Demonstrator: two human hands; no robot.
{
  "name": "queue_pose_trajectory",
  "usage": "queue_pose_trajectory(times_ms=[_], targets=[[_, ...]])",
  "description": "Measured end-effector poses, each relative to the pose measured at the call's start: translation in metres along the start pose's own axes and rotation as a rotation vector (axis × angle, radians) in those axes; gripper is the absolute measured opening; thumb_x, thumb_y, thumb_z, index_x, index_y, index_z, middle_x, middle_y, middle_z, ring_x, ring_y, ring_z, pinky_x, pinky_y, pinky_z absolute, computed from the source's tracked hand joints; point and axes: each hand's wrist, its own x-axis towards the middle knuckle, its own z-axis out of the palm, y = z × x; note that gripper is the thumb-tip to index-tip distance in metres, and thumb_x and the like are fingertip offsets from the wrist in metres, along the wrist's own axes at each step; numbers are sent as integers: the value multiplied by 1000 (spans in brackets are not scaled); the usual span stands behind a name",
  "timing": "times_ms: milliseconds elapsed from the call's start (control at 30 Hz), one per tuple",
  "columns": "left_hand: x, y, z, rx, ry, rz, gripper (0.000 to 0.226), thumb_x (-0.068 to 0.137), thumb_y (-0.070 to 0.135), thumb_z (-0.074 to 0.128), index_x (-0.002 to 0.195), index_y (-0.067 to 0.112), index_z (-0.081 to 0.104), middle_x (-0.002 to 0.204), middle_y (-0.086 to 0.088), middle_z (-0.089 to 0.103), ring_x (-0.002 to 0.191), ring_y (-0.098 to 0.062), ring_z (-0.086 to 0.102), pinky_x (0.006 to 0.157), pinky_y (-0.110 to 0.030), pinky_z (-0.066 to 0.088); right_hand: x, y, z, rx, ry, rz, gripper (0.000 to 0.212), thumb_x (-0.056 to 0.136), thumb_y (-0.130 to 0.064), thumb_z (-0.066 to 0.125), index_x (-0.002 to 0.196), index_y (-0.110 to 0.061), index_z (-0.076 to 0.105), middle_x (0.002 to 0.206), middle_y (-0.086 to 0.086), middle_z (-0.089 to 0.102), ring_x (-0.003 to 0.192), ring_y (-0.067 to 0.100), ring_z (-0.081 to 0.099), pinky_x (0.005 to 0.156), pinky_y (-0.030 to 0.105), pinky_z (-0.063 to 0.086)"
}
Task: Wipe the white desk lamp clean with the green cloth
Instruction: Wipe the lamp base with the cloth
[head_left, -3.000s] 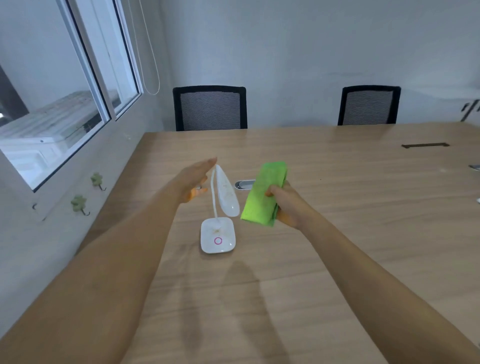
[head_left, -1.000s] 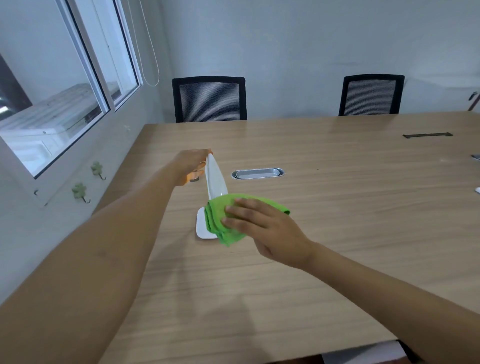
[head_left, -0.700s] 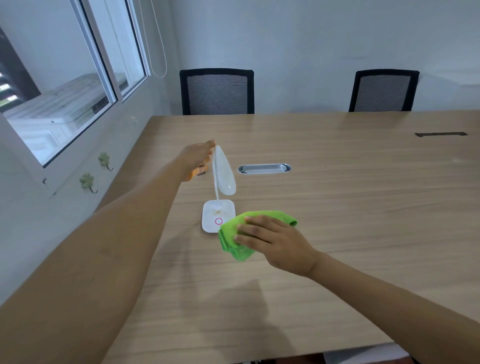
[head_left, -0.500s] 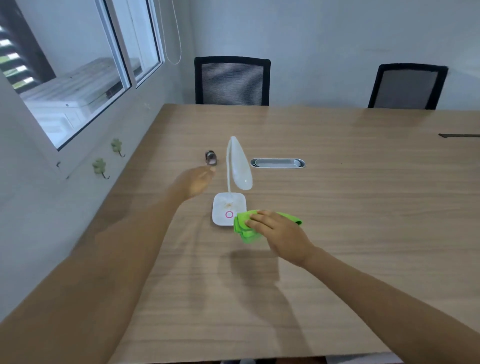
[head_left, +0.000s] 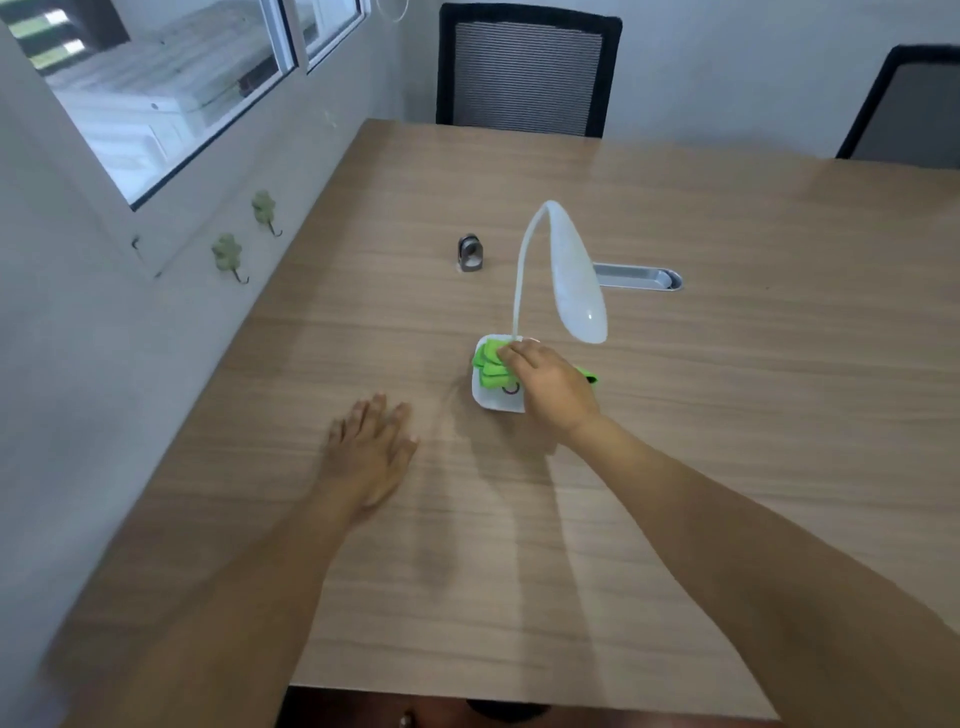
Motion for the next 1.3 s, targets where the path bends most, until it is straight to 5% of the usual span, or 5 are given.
queue_pose_trajectory(times_ms=[133, 400, 667, 1000, 1300], targets=[[-2, 3, 6, -23, 72, -7, 57, 93, 54, 18, 148, 40, 10, 162, 4, 3, 149, -19, 1, 119, -45, 2, 3, 4, 11, 51, -142, 79, 56, 88, -1, 51, 142, -11, 39, 151, 12, 36, 137, 28, 36, 108, 36, 35], [-3, 2, 9, -10, 135, -16, 63, 87, 56, 13, 148, 40, 16, 162, 4, 11, 149, -20, 8, 118, -44, 6, -32, 1, 32, 147, -20, -21, 50, 65, 3, 40, 104, 0, 70, 105, 24, 72, 95, 41, 69, 79, 50, 59], [-3, 2, 12, -16, 167, -12, 66, 85, 58, 7, 147, 40, 17, 161, 3, 13, 149, -20, 9, 118, -44, 6, -53, -1, 24, 120, 24, -66, 56, 67, -8, 30, 104, -2, 71, 107, 20, 73, 96, 39, 70, 77, 45, 59], [-5, 0, 14, -27, 228, 5, 66, 85, 58, 11, 146, 38, 24, 160, 1, 21, 147, -22, 16, 118, -45, 12, -6, -1, 31, 169, -78, 154, 59, 78, 10, 51, 135, -5, 49, 145, 18, 46, 135, 36, 40, 113, 41, 33], [-3, 0, 17, -53, 247, 14, 65, 86, 57, 14, 145, 36, 30, 158, -1, 27, 146, -24, 21, 116, -47, 15, -50, -29, 41, -10, 23, -9, 50, 69, -3, 37, 107, -5, 71, 109, 16, 73, 102, 37, 69, 79, 46, 60]])
